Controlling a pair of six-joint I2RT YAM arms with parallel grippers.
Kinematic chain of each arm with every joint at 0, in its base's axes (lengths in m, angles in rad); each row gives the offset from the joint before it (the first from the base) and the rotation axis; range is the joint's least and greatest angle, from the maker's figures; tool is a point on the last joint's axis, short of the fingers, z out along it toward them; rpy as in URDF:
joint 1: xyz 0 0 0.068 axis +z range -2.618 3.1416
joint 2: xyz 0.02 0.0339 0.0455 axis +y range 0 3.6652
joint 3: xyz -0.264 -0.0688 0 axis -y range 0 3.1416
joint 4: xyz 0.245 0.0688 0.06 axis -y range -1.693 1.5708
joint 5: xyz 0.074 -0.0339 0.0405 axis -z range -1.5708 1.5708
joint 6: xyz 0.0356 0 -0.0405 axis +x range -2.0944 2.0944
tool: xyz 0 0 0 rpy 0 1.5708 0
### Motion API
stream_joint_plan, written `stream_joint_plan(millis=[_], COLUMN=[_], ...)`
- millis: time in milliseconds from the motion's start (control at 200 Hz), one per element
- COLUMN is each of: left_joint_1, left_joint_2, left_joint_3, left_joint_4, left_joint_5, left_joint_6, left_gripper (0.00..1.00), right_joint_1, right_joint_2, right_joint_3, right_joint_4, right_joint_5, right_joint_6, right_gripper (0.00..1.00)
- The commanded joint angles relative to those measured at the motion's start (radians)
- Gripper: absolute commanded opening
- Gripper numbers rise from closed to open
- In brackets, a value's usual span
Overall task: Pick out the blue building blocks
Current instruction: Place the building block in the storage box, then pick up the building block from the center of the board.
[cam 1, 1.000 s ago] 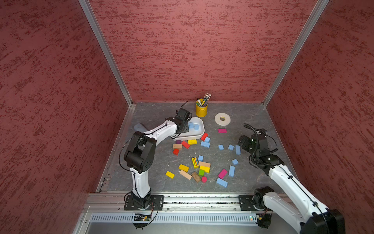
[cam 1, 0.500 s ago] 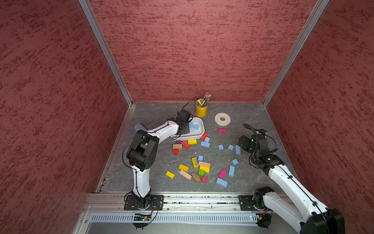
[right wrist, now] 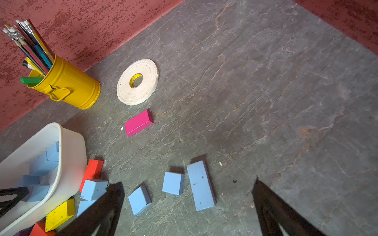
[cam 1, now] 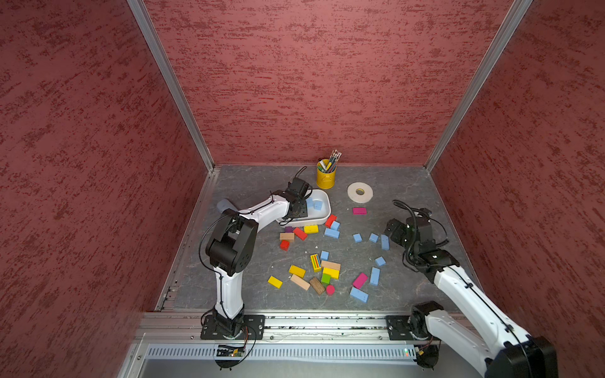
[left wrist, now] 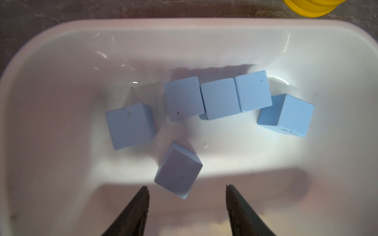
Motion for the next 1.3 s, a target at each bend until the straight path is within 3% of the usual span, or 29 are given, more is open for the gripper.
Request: stream_joint_plan(millis=[0, 431, 711, 987, 1147, 1297], left_joint_1=[-0.013, -0.058, -0.054, -0.019, -0.02, -0.026], left_joint_2=[-0.116, -0.594, -0.82, -0.921, -0.962, -1.009], left_joint_3=[-0.011, -0.192, -0.297, -0.328, -0.343, -0.364], left_joint_4=[0.001, -0.02, -0.091, -0.144, -0.156, -0.151], left_joint_5=[0.019, -0.008, 0.077, 0.256, 0.309, 0.329], left_joint_6=[0.02, 0.027, 0.079, 0.288, 0.4, 0.433], left_gripper=[0.68, 0.9, 1.0, 1.0, 1.0, 1.0], right_joint_1=[-0.01, -0.01, -0.009, 0.01, 0.083, 0.143], right_joint_2=[0.003, 0.068, 0.175, 0.331, 0.439, 0.525], right_joint_3=[-0.011, 0.02, 0.091, 0.144, 0.217, 0.276], right_joint_4=[0.032, 0.081, 0.091, 0.159, 0.159, 0.153], right_joint_5=[-0.033, -0.156, -0.237, -0.323, -0.299, -0.265], right_joint_6=[0.001, -0.004, 0.013, 0.084, 0.102, 0.117], right_gripper=[0.99, 0.99, 0.99, 0.94, 0.93, 0.89])
